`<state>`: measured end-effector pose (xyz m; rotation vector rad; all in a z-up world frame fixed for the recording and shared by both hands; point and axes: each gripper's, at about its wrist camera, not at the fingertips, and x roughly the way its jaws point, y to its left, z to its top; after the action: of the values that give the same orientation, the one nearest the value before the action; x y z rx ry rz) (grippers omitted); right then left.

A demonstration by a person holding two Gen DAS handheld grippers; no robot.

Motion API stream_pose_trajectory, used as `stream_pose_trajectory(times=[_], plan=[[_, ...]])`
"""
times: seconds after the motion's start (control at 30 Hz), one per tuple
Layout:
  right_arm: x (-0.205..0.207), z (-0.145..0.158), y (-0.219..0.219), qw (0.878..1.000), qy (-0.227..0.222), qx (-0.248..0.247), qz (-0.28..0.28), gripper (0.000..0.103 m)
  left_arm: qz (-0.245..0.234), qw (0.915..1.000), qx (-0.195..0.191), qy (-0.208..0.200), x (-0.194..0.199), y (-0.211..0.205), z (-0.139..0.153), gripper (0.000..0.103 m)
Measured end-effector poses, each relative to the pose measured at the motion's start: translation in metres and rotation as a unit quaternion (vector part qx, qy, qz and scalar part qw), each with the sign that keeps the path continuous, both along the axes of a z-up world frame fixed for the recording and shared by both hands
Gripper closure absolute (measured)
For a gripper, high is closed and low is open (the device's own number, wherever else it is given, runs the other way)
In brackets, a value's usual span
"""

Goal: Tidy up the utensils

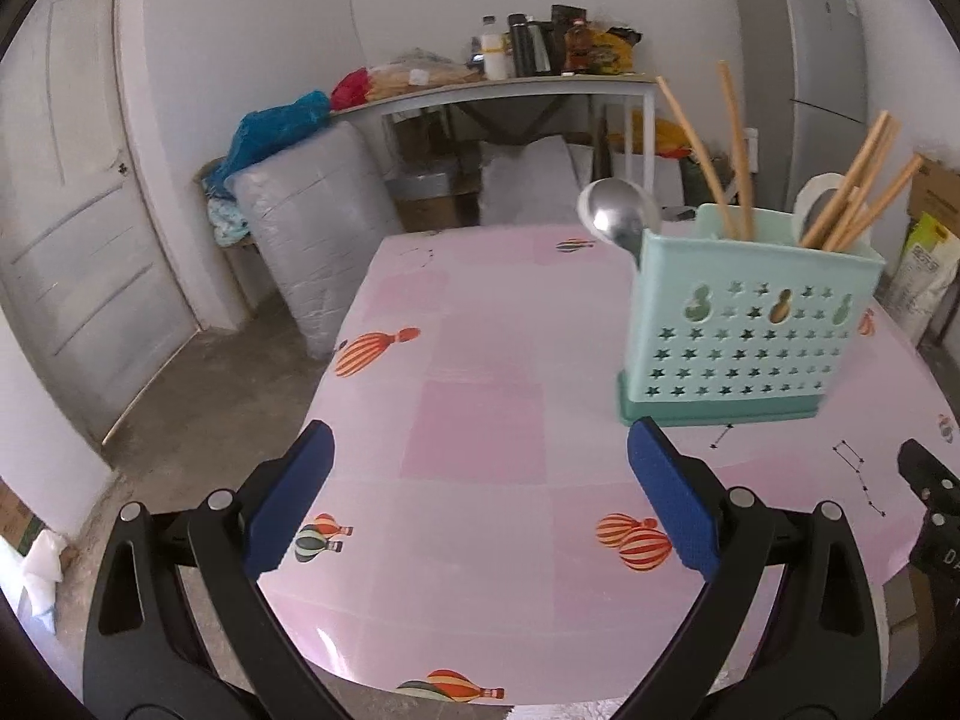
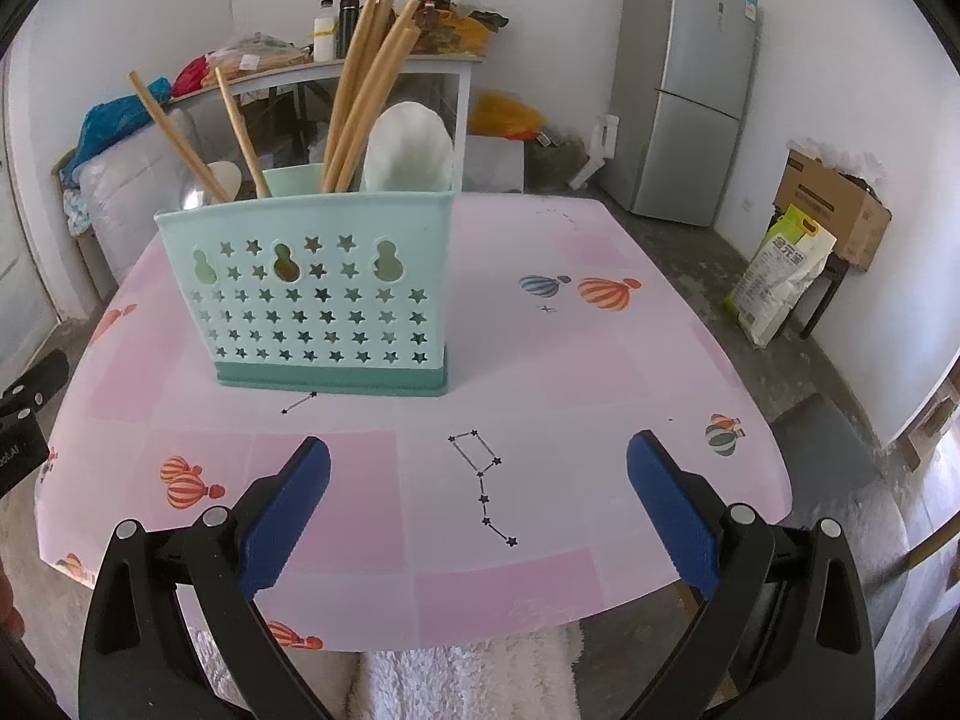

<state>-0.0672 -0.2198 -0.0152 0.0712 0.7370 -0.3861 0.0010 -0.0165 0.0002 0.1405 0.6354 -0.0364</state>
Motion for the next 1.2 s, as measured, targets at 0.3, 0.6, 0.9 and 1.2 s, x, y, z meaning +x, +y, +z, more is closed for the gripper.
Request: stream_pose_trajectory(times=[0.3,0.6,0.9,1.2], plan=[[0.0027,-0.0011,-0.0024,1.0,0.0,0.006,-0.006,0.007,0.028,0.9995,-0.003,0.013,0.0054,0.0057,-0.0031,0.009],[0.0031,-0.0011,-0.0031,1.0,-0.003,0.005,-0.008,0.007,0.037,0.9992,0.005,0.014,0.0065,0.0061,-0.0033,0.009],[0.003,0.0017,-0.0046,1.0,-0.006,0.005,-0.009,0.007,0.042,0.999,0.005,0.016,0.0071,0.0073,-0.0037,0.009],[0.0031,0.0029,-0.005,1.0,-0.006,0.006,-0.008,0.007,0.039,0.999,0.008,0.021,0.0064,0.0064,-0.0047,0.009]])
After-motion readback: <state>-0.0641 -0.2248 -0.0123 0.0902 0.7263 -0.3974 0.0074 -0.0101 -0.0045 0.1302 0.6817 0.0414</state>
